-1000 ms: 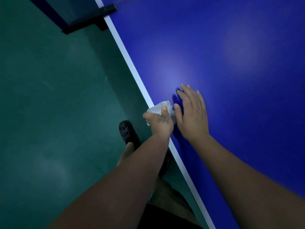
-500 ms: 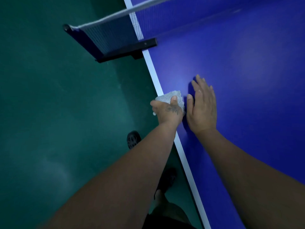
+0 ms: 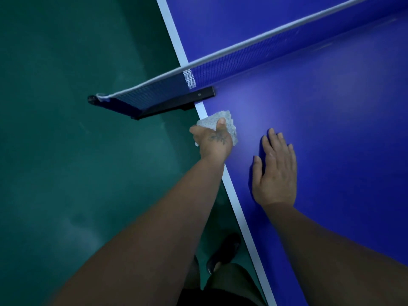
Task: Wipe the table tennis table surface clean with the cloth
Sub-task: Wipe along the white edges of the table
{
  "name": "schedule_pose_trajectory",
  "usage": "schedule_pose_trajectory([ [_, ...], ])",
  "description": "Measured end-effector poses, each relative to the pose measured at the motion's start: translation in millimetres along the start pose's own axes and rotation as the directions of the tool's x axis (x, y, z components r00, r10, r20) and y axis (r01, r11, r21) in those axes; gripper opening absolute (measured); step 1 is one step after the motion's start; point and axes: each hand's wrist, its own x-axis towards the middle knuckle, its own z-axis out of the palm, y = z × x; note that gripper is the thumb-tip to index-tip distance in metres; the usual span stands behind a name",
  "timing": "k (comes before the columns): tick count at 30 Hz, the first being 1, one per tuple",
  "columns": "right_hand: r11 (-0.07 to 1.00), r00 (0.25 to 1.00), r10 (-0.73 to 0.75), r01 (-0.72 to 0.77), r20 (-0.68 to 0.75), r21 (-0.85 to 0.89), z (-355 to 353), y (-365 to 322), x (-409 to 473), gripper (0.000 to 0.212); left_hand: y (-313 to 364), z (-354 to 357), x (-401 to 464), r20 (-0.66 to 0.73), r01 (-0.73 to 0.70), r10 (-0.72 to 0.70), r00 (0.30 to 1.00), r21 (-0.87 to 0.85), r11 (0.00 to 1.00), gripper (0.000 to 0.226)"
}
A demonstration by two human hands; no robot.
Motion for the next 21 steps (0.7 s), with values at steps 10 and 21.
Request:
schedule_pose_trajectory([
  [10,0.999,1.000,0.008,-0.007,0.030,-0.047,-1,0,1,0.048,14,-9,25,0.005,-0.035,0.035,0.999,-0.089,0.995,0.045],
  [21,0.999,1.000,0.003,-0.002,0.020,-0.043,2,0,0,0.048,5,-28,35,-0.133,-0.114,0.088,0.987,-0.196,0.974,0.024],
])
